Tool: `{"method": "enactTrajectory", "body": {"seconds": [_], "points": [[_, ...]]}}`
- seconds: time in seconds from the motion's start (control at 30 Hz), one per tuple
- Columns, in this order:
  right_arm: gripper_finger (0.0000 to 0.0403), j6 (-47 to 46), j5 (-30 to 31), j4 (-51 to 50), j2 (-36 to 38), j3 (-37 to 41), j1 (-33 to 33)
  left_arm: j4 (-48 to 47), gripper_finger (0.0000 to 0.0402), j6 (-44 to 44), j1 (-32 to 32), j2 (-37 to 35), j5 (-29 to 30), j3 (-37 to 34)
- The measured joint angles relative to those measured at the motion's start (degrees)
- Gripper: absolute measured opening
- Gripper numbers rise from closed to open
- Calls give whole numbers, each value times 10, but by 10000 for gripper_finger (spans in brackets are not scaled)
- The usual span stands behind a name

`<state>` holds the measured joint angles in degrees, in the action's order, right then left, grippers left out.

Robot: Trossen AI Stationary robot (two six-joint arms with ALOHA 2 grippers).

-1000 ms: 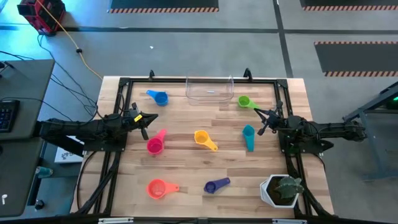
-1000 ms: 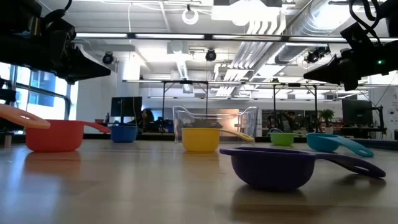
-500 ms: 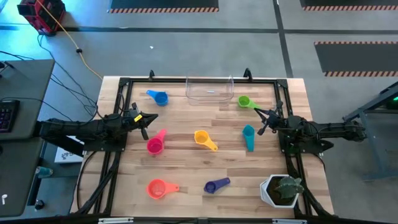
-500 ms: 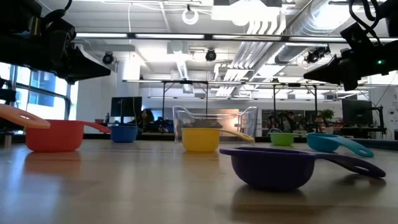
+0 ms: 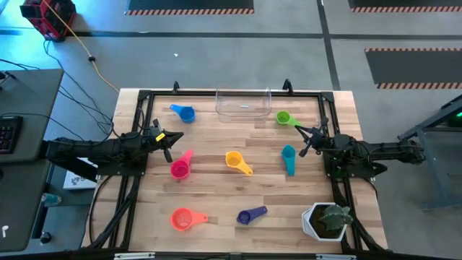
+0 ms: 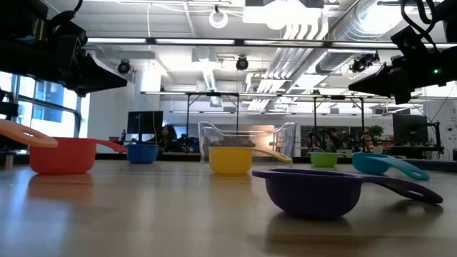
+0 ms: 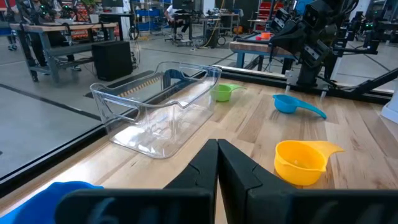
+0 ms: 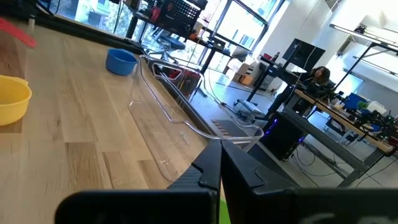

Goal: Nest measuring cups in basket

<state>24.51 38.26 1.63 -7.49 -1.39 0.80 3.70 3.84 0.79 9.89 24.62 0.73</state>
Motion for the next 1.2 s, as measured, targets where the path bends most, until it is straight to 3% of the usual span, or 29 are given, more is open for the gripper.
{"method": "enactTrajectory", "body": {"seconds": [1.1, 1.2], "points": [[0, 1, -2, 0, 0, 0, 0, 0, 1, 0, 0, 0, 0, 0], [0, 43, -1, 0, 0, 0, 0, 0, 1, 0, 0, 0, 0, 0]]}}
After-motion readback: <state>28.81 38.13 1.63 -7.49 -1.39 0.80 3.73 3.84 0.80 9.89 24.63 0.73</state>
